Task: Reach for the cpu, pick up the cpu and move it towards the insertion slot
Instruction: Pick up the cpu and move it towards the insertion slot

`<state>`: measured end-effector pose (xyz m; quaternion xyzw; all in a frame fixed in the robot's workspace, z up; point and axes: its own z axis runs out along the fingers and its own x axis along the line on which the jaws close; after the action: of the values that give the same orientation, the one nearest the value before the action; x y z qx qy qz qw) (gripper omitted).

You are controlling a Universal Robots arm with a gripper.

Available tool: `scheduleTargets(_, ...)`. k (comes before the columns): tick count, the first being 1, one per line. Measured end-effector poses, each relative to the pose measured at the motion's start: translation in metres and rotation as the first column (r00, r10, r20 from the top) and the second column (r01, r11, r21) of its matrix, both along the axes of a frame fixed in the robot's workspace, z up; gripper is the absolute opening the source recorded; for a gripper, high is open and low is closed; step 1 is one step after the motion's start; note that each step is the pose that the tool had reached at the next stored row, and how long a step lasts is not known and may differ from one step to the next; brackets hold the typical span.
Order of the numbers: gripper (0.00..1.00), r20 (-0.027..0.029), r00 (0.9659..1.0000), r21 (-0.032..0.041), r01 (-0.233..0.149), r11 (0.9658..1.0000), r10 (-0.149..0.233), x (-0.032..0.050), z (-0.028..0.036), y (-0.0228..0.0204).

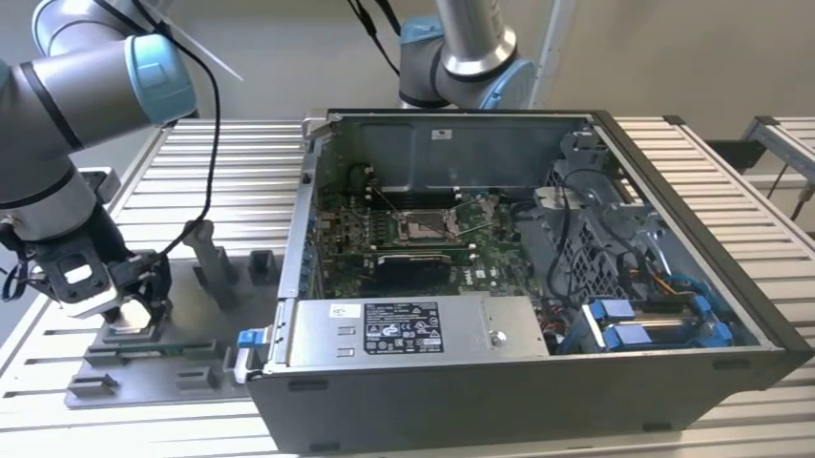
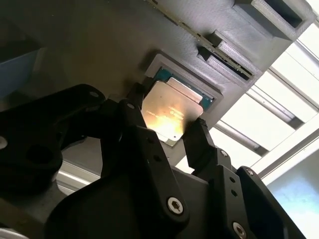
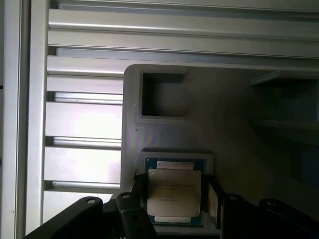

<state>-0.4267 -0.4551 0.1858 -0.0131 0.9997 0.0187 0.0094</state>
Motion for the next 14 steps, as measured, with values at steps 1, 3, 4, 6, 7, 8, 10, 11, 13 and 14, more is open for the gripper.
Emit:
scheduleTargets(1, 1.00, 0.0000, 1.0000, 0.0000, 0.000, 1.0000, 0.000, -0.0001, -0.0001, 0.0000)
scheduleTargets(3, 1.00, -0.0001, 1.0000, 0.0000, 0.000, 1.0000, 0.000, -0.0003, -0.0004, 0.0000)
scheduleTargets(4, 1.00, -0.0001, 1.0000, 0.0000, 0.000, 1.0000, 0.000, -0.0004, -0.0005, 0.0000)
scheduleTargets(6, 1.00, -0.0001, 1.0000, 0.0000, 0.000, 1.0000, 0.000, -0.0006, -0.0007, 0.0000)
scheduleTargets(7, 1.00, -0.0001, 1.0000, 0.0000, 0.000, 1.0000, 0.000, -0.0007, -0.0008, 0.0000)
scheduleTargets(8, 1.00, 0.0000, 1.0000, 0.0000, 0.000, 1.0000, 0.000, -0.0007, -0.0009, 0.0000)
scheduleTargets(10, 1.00, -0.0001, 1.0000, 0.0000, 0.000, 1.0000, 0.000, -0.0008, -0.0012, 0.0000)
scheduleTargets(11, 1.00, -0.0002, 1.0000, -0.0001, 0.000, 1.0000, 0.000, -0.0008, -0.0014, 0.0000)
scheduleTargets(13, 1.00, -0.0002, 1.0000, -0.0002, 0.000, 1.0000, 0.000, -0.0008, -0.0014, 0.0000)
scheduleTargets(14, 1.00, -0.0002, 1.0000, -0.0001, 0.000, 1.0000, 0.000, -0.0008, -0.0015, 0.0000)
